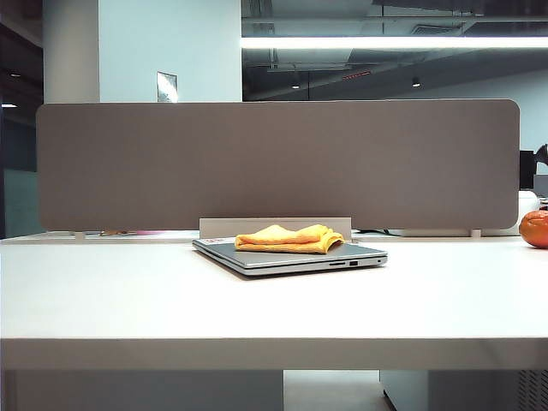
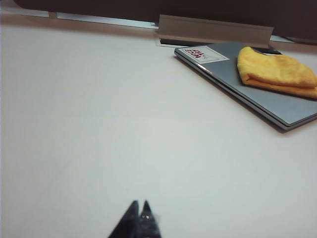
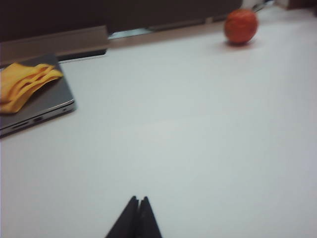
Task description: Pick up the yellow rag and put it over the laptop.
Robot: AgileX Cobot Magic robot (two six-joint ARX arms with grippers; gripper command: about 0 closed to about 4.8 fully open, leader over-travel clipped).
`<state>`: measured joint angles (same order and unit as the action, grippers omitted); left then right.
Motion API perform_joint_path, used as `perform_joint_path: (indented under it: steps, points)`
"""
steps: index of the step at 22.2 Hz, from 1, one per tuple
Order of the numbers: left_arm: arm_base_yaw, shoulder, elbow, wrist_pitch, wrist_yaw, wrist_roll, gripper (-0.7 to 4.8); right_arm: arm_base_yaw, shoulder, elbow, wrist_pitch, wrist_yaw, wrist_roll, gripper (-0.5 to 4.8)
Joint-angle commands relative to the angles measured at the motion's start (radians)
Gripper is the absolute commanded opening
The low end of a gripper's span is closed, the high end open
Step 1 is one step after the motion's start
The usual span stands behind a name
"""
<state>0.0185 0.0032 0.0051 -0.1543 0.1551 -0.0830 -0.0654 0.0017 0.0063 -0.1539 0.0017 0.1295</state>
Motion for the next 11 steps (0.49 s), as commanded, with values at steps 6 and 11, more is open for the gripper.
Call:
perform_joint_path:
  steps: [6, 11]
  points:
    - [-0.001, 0.001, 0.003, -0.013, 0.003, -0.003, -0.06, 0.002, -0.002, -0.006, 0.032, 0.045, -0.032, -0.05]
    - [-0.001, 0.001, 0.003, -0.013, 0.003, -0.003, -0.06, 0.002, -0.002, -0.006, 0.03, 0.045, -0.032, -0.05]
